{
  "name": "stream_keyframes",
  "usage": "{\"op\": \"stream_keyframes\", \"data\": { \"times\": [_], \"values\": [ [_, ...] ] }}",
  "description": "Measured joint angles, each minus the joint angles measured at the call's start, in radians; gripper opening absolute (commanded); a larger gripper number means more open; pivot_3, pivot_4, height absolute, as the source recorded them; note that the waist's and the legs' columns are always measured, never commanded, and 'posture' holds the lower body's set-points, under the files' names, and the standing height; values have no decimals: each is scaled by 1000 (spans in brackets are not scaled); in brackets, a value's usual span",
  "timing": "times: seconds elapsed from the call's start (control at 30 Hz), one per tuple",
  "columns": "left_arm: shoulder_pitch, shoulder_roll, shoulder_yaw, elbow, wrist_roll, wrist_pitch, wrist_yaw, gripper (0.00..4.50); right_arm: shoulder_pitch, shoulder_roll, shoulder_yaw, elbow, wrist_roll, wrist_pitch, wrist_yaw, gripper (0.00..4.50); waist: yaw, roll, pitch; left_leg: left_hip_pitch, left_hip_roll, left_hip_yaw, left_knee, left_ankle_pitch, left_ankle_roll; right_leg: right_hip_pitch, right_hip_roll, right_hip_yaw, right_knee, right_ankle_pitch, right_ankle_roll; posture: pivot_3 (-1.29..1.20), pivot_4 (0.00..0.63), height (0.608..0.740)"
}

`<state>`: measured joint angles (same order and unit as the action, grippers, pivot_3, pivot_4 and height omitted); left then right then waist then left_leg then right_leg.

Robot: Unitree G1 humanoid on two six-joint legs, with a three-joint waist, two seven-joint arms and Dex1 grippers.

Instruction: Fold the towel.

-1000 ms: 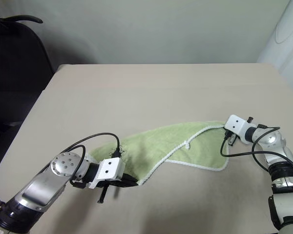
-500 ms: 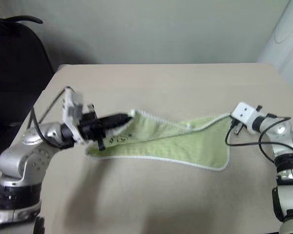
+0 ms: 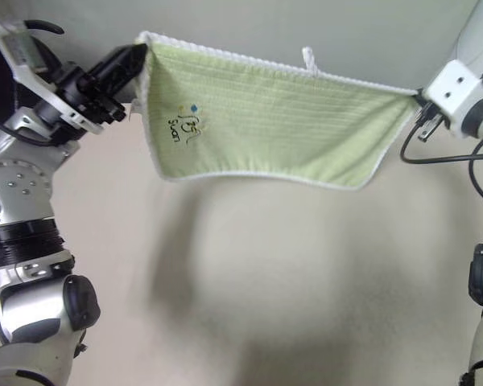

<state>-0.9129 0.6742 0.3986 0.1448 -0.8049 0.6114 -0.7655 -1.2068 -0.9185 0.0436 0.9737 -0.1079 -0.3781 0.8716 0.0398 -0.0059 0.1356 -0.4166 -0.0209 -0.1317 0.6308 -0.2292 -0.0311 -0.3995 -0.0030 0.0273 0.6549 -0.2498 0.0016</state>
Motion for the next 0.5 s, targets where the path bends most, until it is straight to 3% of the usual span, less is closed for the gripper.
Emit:
{"op": "stream_keyframes", "data": {
  "times": [0.17,0.37,0.5],
  "values": [
    [199,74,59,-148,-119,117,-53,15,174,-39,-58,-154,128,85,191,0,-1,0,0,-2,1,1,1,0,0,1,1,-1,-2,0,0,0,150,740],
    [542,149,155,-423,-307,273,-80,15,638,-115,-116,-561,322,363,404,0,7,0,0,-2,3,5,1,0,0,1,1,-1,-3,0,0,0,150,740],
    [762,165,166,-561,-342,313,-87,15,811,-156,-153,-693,369,454,452,0,3,-1,0,3,5,9,2,0,-2,3,2,0,-1,0,0,0,150,740]
  ]
}}
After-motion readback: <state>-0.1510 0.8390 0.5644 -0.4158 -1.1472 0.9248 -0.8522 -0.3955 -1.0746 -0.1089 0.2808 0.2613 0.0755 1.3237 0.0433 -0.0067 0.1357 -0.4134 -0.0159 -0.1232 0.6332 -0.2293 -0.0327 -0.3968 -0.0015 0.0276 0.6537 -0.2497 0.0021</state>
